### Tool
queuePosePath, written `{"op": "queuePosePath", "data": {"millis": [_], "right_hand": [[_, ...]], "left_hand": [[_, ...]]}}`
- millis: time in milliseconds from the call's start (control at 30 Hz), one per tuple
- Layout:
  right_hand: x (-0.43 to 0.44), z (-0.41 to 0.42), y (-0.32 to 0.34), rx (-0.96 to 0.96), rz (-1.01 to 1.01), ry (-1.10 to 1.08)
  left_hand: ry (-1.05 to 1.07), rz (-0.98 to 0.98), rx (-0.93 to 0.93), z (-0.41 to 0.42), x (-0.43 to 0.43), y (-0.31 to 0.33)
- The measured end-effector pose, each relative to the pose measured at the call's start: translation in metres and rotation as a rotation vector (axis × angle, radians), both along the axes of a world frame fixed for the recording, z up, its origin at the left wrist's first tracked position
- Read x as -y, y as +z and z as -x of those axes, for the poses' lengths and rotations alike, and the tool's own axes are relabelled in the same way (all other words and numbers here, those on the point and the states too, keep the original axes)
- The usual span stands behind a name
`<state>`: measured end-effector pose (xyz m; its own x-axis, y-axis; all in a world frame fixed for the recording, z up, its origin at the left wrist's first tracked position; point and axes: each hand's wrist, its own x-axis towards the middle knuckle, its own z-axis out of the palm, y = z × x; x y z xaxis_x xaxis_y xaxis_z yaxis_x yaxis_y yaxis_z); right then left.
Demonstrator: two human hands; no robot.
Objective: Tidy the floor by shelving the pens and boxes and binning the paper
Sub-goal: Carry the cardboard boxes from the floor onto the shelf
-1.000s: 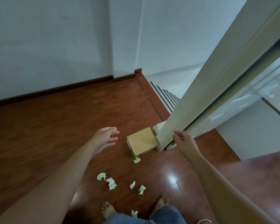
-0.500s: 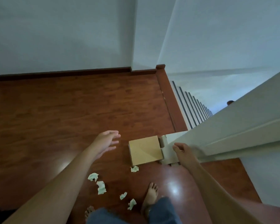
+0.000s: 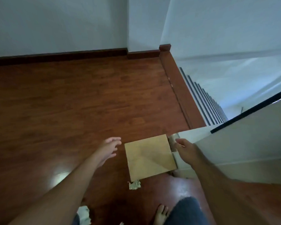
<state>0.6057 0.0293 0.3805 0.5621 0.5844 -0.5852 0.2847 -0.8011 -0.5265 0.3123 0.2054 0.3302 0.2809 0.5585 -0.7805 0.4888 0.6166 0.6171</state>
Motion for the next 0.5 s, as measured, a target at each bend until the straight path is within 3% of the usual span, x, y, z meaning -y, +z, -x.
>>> {"op": "queuePosePath", "data": {"millis": [167,267,333,400,500], "right_hand": [[-0.027,-0.022,-0.137,0.021,0.045,0.025],[-0.028,-0.036,-0.216,-0.015,0.091,0.035],[-0.019,-0.047,-0.288,-0.015,0.118,0.031],[-0.014,-0.034,-0.296,0.019,0.147,0.054],[0.008,-0.044,-0.339,-0.033,0.175,0.011]], "left_hand": [[0.009,0.016,-0.028,-0.028,0.011,-0.128],[-0.005,0.123,-0.087,-0.032,0.027,-0.185],[-0.13,0.202,-0.135,-0.03,0.045,-0.222],[-0.237,0.235,-0.158,-0.03,0.063,-0.24],[-0.163,0.244,-0.094,-0.025,0.076,-0.249]]}}
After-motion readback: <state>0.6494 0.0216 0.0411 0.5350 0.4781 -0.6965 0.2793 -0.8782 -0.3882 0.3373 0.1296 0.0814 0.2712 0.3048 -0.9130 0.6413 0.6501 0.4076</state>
